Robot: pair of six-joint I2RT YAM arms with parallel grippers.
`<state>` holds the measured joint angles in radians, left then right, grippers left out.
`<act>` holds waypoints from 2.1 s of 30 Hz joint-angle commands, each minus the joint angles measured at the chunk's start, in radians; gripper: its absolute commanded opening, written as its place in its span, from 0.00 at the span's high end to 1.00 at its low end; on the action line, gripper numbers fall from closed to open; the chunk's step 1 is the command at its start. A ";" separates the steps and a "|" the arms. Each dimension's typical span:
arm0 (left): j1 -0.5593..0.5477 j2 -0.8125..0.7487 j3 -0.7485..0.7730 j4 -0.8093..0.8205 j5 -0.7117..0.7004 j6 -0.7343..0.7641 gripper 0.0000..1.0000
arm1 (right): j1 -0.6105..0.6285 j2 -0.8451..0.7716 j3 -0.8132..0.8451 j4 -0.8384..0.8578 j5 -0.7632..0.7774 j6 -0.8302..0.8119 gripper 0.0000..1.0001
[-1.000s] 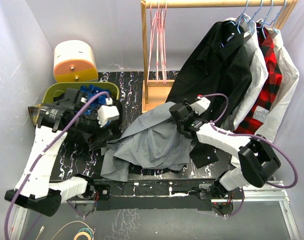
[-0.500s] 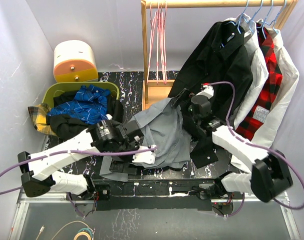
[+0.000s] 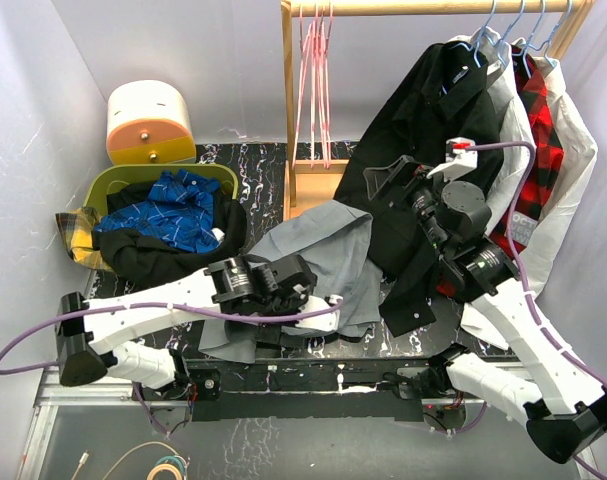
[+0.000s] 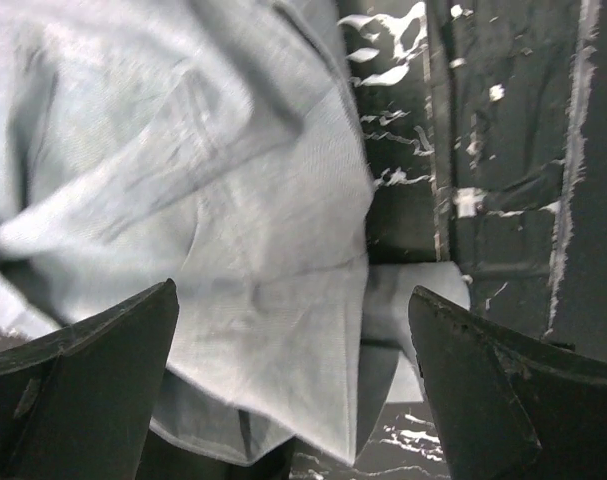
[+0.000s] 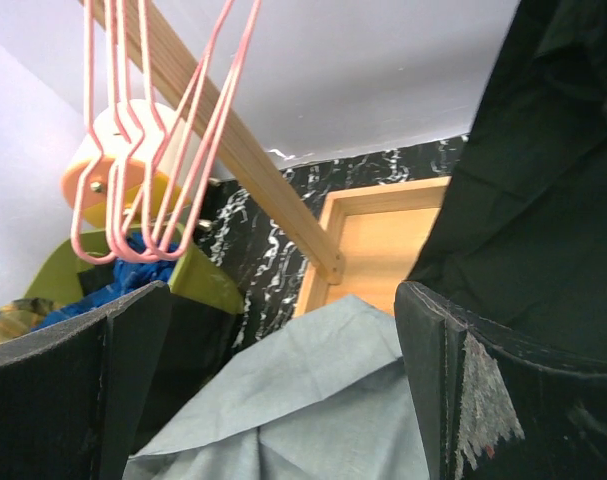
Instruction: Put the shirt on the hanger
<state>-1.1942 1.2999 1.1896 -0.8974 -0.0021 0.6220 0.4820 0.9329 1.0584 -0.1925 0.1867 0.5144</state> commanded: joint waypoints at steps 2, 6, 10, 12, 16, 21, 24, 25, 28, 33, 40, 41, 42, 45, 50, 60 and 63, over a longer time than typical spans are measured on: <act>-0.056 0.045 -0.031 0.039 0.125 -0.011 0.03 | -0.004 -0.040 0.020 -0.041 0.072 -0.082 0.02; -0.065 0.049 -0.111 0.137 0.060 0.027 0.03 | -0.004 -0.092 -0.023 -0.040 0.085 -0.086 0.02; -0.064 0.064 -0.152 0.151 0.098 0.021 0.06 | -0.005 -0.130 -0.043 -0.053 0.106 -0.113 0.02; -0.065 0.064 -0.170 0.174 0.097 -0.001 0.07 | -0.005 -0.130 -0.043 -0.070 0.104 -0.122 0.02; -0.058 0.064 -0.239 0.324 -0.072 -0.030 0.15 | -0.005 -0.131 -0.057 -0.076 0.083 -0.129 0.02; -0.024 0.064 -0.269 0.358 -0.059 -0.051 0.51 | -0.005 -0.123 -0.041 -0.075 -0.089 -0.144 0.02; -0.021 0.090 -0.288 0.353 -0.061 -0.047 0.68 | -0.005 -0.111 -0.028 -0.077 -0.130 -0.164 0.02; -0.018 0.092 -0.289 0.352 -0.082 -0.041 0.89 | -0.006 -0.105 -0.027 -0.078 -0.132 -0.169 0.02; 0.087 0.086 -0.189 0.296 -0.101 -0.033 1.00 | -0.005 -0.078 -0.011 -0.083 -0.163 -0.170 0.02; 0.278 0.003 0.051 0.138 -0.056 -0.008 1.00 | -0.006 -0.038 -0.042 -0.053 -0.190 -0.172 0.02; 0.367 -0.211 0.120 0.089 -0.152 0.003 1.00 | -0.011 -0.120 -0.272 0.248 -0.298 -0.293 0.02; 0.388 -0.227 0.118 0.083 -0.166 0.004 1.00 | -0.011 -0.149 -0.323 0.307 -0.357 -0.345 0.02; 0.400 -0.246 0.115 0.077 -0.180 0.010 1.00 | -0.011 -0.171 -0.368 0.365 -0.460 -0.412 0.02; 0.431 -0.298 0.114 0.066 -0.187 0.020 1.00 | -0.011 -0.223 -0.456 0.421 -0.646 -0.608 0.00; 0.481 -0.338 0.129 0.065 -0.191 0.023 1.00 | -0.010 -0.212 -0.418 0.142 -0.864 -0.891 0.00; 0.515 -0.370 0.064 0.082 -0.213 0.034 1.00 | 0.055 -0.150 -0.218 -0.164 -0.856 -1.092 0.04; 0.536 -0.369 0.067 0.075 -0.204 0.028 1.00 | 0.148 -0.148 -0.260 -0.143 -0.700 -1.179 0.04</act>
<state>-0.6849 0.9516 1.2579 -0.8181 -0.1867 0.6510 0.5392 0.7914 0.7937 -0.3138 -0.6510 -0.5163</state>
